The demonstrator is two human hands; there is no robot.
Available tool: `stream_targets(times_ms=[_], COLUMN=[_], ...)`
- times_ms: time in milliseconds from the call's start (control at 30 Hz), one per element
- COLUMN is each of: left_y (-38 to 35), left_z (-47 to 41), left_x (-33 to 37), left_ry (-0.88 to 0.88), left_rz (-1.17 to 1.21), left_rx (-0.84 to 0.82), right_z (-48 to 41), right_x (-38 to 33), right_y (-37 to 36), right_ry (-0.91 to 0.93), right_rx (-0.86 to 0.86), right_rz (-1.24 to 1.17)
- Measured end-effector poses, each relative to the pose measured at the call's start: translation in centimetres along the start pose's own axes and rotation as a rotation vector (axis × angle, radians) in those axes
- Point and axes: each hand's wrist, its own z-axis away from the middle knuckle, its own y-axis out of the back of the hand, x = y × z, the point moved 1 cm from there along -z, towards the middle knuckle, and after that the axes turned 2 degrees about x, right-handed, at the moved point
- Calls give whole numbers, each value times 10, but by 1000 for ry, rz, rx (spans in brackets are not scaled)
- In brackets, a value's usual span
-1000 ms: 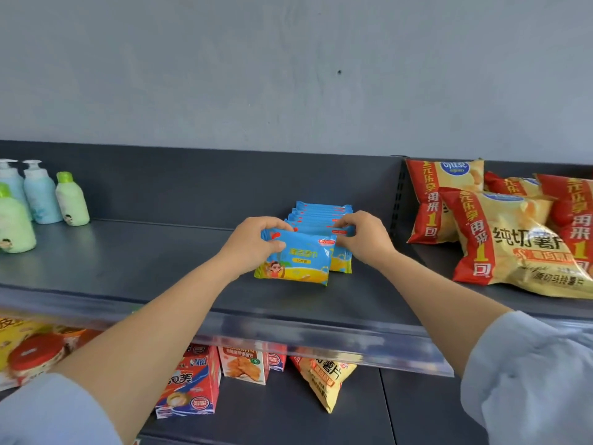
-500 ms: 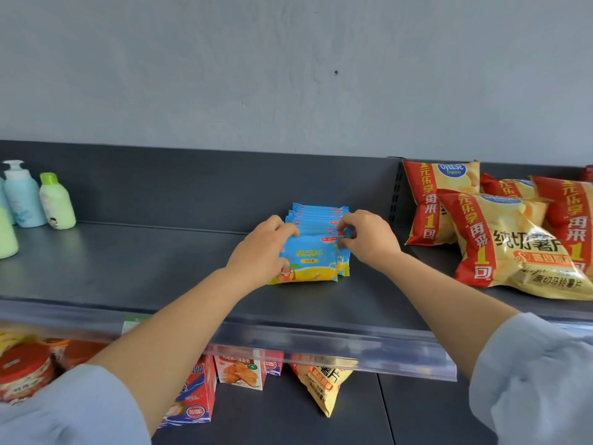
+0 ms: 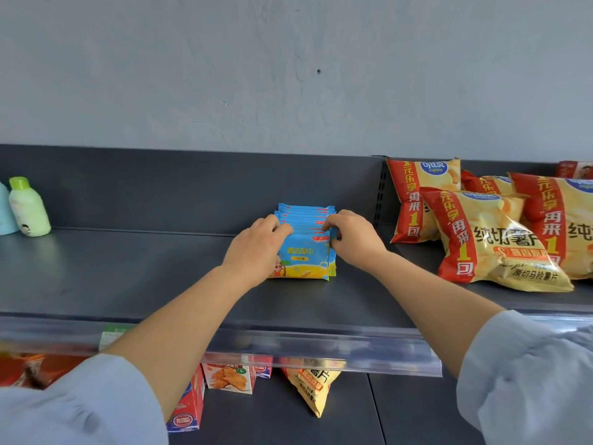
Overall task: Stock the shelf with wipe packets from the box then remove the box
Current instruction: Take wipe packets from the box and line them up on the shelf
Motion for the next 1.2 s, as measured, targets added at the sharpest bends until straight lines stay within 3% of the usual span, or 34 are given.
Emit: stream_targets(times_ms=[700,1200], left_y=[0,49], left_z=[10,85], left_x=[20,52], left_ry=[33,60], left_rz=[-161,-116], left_rx=[-1,4], right_z=[21,111], right_x=[2,-30], right_y=[7,55], right_ry=[-48,-71], right_rx=[0,-9], right_rz=[96,241])
